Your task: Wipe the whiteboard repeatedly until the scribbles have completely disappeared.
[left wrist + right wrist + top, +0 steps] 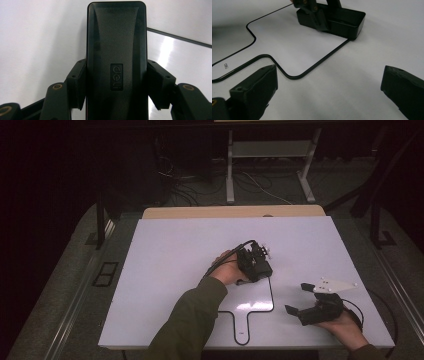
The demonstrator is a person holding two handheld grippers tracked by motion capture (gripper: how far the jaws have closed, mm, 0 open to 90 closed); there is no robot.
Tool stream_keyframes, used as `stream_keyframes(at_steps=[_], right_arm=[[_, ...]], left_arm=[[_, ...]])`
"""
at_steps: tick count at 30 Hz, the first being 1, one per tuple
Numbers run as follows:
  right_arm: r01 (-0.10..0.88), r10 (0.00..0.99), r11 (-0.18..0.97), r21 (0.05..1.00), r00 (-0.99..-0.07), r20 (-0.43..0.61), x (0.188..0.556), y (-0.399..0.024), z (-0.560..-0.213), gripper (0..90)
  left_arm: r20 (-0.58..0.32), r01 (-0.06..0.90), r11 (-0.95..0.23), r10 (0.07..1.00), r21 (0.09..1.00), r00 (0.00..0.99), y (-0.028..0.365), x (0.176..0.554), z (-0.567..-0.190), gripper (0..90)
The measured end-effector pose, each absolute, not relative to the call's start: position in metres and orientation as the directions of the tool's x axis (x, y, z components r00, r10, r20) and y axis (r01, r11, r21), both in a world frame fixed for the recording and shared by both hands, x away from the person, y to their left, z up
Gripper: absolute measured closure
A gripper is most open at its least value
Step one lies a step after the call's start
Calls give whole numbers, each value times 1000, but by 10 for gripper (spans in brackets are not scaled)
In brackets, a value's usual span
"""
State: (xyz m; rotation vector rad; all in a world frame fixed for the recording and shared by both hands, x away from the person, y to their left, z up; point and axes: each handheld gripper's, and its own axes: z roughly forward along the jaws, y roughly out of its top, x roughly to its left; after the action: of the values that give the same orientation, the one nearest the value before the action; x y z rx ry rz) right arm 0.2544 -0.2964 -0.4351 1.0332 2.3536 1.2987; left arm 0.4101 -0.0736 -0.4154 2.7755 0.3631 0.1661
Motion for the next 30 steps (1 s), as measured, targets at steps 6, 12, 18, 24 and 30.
stream_keyframes(at_steps=[6, 12, 18, 24, 30], right_arm=[[458, 693, 347, 818, -713, 105, 254, -298, -435, 0], [459, 694, 347, 818, -712, 105, 255, -299, -435, 0], [458, 695, 350, 817, -711, 101, 254, -298, -435, 0], [458, 695, 351, 817, -712, 101, 253, -298, -435, 0], [455, 693, 351, 818, -714, 99, 253, -299, -435, 0]], left_arm=[[88, 267, -902, 313, 340, 946, -77, 423, -416, 389], [63, 217, -920, 250, 328, 966, -85, 406, -415, 389], [55, 195, -922, 226, 335, 973, -87, 400, -415, 389], [46, 252, -895, 289, 368, 956, -82, 418, -417, 389], [68, 282, -890, 326, 359, 943, -78, 434, -416, 389]])
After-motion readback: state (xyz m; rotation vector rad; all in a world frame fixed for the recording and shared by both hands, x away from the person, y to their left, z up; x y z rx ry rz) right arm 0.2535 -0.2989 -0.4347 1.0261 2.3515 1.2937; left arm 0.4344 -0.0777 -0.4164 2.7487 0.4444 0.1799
